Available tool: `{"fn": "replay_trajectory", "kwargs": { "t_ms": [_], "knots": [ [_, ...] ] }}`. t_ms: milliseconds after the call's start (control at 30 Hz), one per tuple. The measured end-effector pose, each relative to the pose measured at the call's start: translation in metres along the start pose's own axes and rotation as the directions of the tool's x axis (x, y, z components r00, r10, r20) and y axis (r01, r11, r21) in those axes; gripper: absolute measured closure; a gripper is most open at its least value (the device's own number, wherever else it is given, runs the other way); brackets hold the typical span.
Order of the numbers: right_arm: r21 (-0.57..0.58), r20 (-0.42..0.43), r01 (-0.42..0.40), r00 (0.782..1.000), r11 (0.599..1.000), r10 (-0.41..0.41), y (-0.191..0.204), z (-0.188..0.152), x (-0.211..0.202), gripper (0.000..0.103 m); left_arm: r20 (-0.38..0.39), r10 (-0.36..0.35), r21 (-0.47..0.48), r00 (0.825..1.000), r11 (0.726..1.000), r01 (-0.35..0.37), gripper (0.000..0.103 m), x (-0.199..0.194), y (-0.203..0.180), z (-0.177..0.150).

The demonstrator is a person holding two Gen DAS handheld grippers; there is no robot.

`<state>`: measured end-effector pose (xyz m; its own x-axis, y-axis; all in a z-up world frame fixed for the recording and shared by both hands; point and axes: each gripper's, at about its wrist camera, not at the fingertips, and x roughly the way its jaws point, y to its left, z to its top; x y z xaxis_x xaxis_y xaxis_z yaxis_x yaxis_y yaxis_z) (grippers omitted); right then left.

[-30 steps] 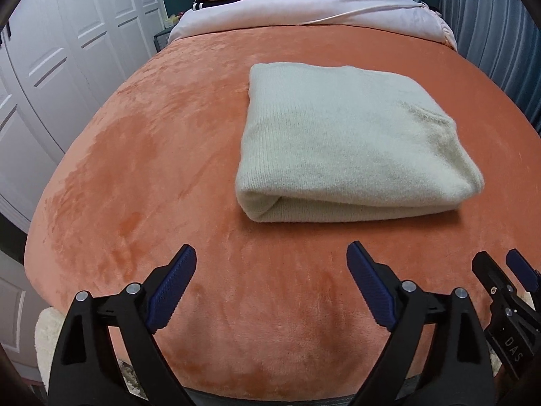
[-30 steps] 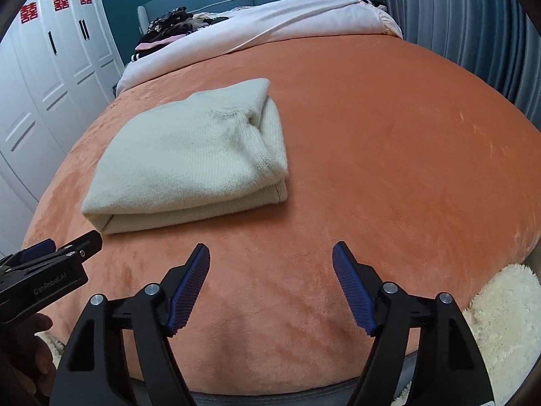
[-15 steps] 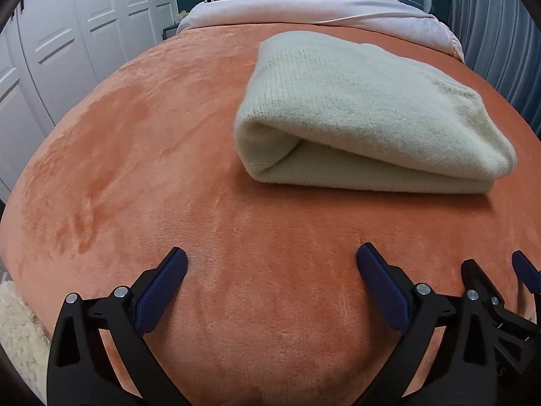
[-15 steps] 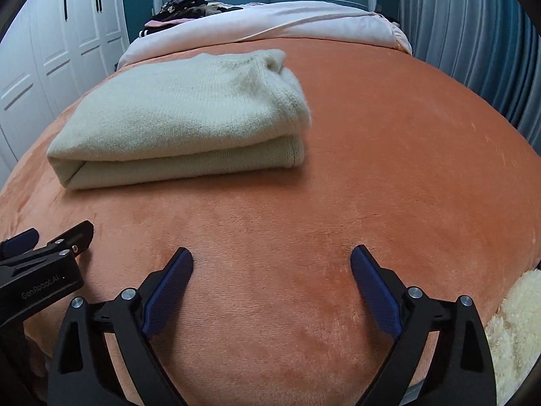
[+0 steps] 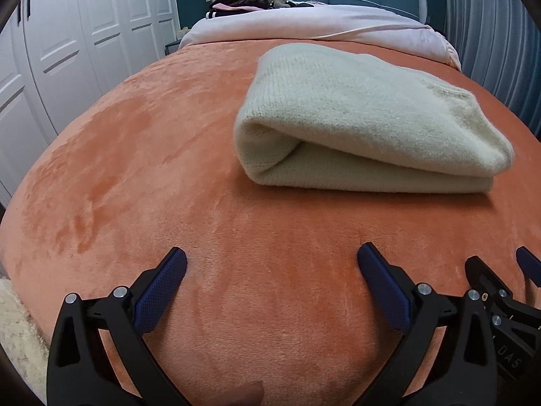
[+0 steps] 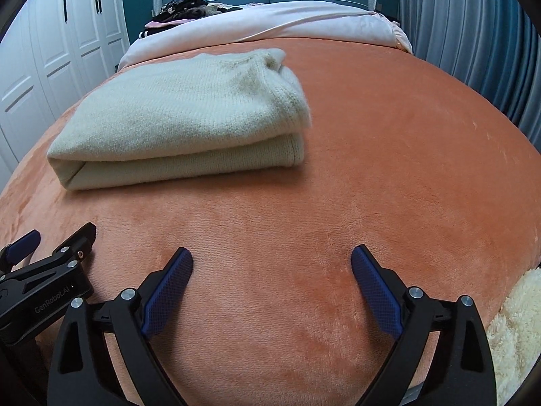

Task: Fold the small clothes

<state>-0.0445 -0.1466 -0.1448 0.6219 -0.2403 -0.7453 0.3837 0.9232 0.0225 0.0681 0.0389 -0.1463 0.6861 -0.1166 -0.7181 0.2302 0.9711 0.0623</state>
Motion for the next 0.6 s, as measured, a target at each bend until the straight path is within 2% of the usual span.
{"fn": "replay_trajectory", "kwargs": {
  "t_ms": [67,600],
  "knots": [
    [-0.002,-0.006,-0.008,1.0,1.0,0.008,0.0014,-0.0009,0.0006,0.005,0.0,-0.001,-0.002,1.0,1.0,0.001,0.005,-0.0005,-0.0009,-0.001],
    [-0.004,-0.006,0.001,1.0,1.0,-0.001,0.0059,-0.0035,-0.0003,0.005,0.009,0.002,-0.002,1.0,1.0,-0.002,0.005,-0.0001,-0.0028,0.0004]
  ]
}}
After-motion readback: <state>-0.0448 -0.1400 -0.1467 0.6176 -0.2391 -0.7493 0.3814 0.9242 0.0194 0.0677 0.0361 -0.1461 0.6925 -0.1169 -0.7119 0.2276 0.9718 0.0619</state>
